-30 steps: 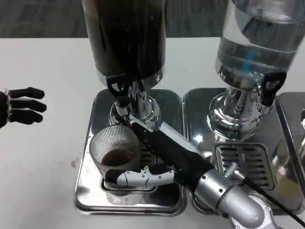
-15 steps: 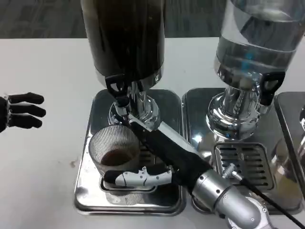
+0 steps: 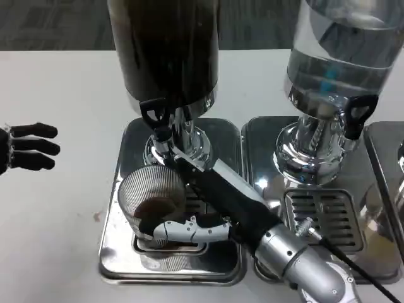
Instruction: Grasp the cup under the faucet to collect the drink, then remove the cup.
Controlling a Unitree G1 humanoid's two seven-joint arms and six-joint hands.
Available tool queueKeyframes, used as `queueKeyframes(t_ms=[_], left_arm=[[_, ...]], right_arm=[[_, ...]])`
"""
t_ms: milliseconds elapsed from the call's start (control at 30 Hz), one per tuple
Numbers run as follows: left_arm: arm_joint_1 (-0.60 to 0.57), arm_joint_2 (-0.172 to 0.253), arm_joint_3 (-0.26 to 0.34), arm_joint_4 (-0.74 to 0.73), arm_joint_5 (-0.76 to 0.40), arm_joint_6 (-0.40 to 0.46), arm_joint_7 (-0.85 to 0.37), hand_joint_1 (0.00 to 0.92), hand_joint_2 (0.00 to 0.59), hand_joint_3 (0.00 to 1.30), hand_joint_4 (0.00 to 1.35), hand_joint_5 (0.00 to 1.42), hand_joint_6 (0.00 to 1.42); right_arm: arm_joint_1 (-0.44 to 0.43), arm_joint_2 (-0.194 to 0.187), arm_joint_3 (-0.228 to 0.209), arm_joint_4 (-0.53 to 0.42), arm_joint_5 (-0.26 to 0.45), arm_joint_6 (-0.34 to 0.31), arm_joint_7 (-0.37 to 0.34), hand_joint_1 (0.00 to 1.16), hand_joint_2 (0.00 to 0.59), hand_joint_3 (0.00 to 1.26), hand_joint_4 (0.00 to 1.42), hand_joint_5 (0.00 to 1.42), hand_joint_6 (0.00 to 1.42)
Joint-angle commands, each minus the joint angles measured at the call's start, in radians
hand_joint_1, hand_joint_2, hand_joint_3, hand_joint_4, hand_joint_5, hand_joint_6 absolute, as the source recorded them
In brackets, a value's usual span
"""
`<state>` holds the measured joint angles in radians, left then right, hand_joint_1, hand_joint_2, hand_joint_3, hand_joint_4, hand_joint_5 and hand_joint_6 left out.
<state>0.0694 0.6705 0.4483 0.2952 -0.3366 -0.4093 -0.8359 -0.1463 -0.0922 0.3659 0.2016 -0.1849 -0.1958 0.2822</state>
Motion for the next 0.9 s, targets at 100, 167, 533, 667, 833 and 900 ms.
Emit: queueKeyframes(t_ms=[100,167,533,667,833,900], left_arm=[[-0.002,0.029,-0.01,0.009,0.015,-0.001,-0.007,0.0,0.089,0.35,0.38,0.42,0.35],[-0.001,0.031,-0.011,0.009,0.015,0.0,-0.009,0.0,0.09,0.35,0.38,0.42,0.35],[0.006,0.04,-0.011,0.004,0.011,0.003,-0.009,0.0,0.095,0.35,0.39,0.42,0.35],[0.007,0.04,-0.011,0.003,0.012,0.003,-0.009,0.0,0.095,0.35,0.39,0.42,0.35],[0.006,0.039,-0.012,0.003,0.011,0.003,-0.01,0.0,0.095,0.35,0.39,0.42,0.35],[0.004,0.04,-0.014,0.006,0.012,0.003,-0.011,0.0,0.095,0.35,0.39,0.42,0.36]], right_arm=[[0.001,-0.005,0.008,0.018,-0.002,-0.002,0.026,0.72,0.158,0.0,0.0,0.0,0.03],[-0.001,-0.004,0.008,0.019,-0.004,0.001,0.027,0.72,0.158,0.0,0.0,0.0,0.03],[-0.008,0.008,0.014,0.042,-0.009,-0.005,0.02,0.72,0.157,0.0,0.0,0.0,0.02],[-0.009,0.009,0.005,0.048,-0.01,-0.009,0.003,0.71,0.16,0.0,0.0,0.0,0.02],[-0.008,0.011,-0.008,0.06,-0.001,-0.023,-0.004,0.71,0.163,0.0,0.0,0.0,0.02],[-0.007,0.014,-0.013,0.058,0.002,-0.032,-0.009,0.71,0.164,0.0,0.0,0.0,0.02]])
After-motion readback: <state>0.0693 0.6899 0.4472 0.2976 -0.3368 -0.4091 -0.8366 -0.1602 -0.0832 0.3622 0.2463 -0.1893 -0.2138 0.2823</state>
